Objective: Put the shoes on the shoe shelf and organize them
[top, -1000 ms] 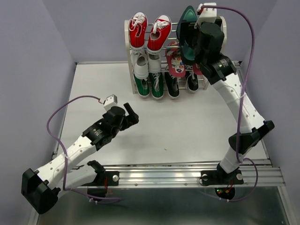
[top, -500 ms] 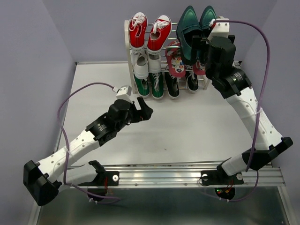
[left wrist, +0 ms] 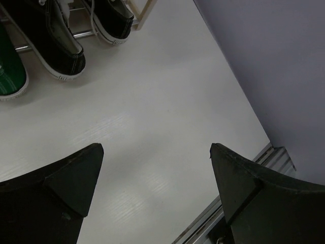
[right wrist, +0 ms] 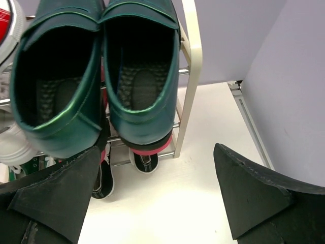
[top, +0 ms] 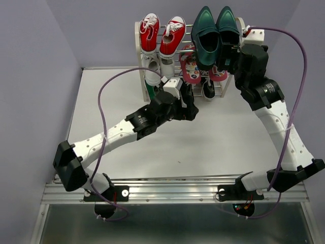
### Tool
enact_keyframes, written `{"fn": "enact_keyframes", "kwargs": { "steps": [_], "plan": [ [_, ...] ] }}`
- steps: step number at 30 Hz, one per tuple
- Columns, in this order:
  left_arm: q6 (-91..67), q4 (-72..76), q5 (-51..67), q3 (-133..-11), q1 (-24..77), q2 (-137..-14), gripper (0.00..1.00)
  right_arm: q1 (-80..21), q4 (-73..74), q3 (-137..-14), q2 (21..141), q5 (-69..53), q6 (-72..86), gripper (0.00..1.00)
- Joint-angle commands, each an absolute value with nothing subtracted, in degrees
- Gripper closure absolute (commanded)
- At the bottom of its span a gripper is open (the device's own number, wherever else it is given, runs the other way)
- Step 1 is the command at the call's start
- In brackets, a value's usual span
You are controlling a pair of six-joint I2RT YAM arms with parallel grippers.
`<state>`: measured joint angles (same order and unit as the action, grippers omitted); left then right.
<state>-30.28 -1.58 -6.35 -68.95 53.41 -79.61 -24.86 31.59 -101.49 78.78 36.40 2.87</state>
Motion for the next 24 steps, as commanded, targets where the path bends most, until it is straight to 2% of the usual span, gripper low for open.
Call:
{"fn": "enact_keyframes", "kwargs": {
  "steps": [1, 3, 5, 8, 9, 11, 13, 16, 19, 20, 23, 24],
  "plan": [
    [-28.83, 2.11, -9.04, -80.39, 54.14, -84.01, 0.01, -19.88, 30.67, -102.03, 79.27, 28.94, 4.65, 0.04],
    [-28.48, 1.67, -9.67, -83.92, 54.23, -88.31, 0.01, -18.46, 30.76, -103.00, 80.85, 27.08, 4.83, 0.07],
    [-27.69, 1.58, -9.41, -88.65, 54.23, -91.04, 0.05, -17.67, 30.59, -104.06, 82.00, 24.10, 3.53, 0.10],
    [-27.07, 0.18, -10.27, -94.72, 54.23, -97.62, 0.20, -16.44, 30.59, -106.16, 84.80, 19.44, 2.46, 0.14],
    [-26.90, 0.09, -10.63, -96.14, 54.32, -98.69, 0.31, -16.44, 30.50, -106.52, 85.34, 18.73, 2.11, 0.14],
    [-26.72, 0.09, -12.29, -99.56, 54.32, -101.41, 0.37, -15.91, 29.45, -107.05, 86.22, 17.32, 1.41, 0.15],
    [-26.19, 0.09, -13.18, -101.68, 54.23, -103.09, 0.39, -15.91, 28.92, -108.01, 87.62, 16.44, 1.23, 0.16],
    [-25.40, -2.02, -15.55, -106.07, 54.14, -106.34, 0.46, -14.68, 28.83, -109.33, 89.03, 16.00, 1.84, 0.21],
    [-24.26, -4.30, -18.71, -110.91, 54.14, -109.59, 0.50, -14.16, 28.92, -109.86, 89.82, 15.03, 2.29, 0.36],
    [-24.00, -4.92, -20.11, -112.92, 54.05, -110.82, 0.50, -14.15, 28.92, -110.12, 90.00, 14.86, 2.46, 0.50],
    [-23.12, -5.71, -20.92, -116.52, 53.70, -112.49, 0.50, -14.15, 27.61, -110.48, 89.48, 14.94, 2.73, 0.73],
    [-22.85, -5.63, -20.74, -117.50, 53.44, -112.76, 0.50, -14.15, 26.99, -110.48, 89.04, 14.85, 2.64, 0.74]
  ]
}}
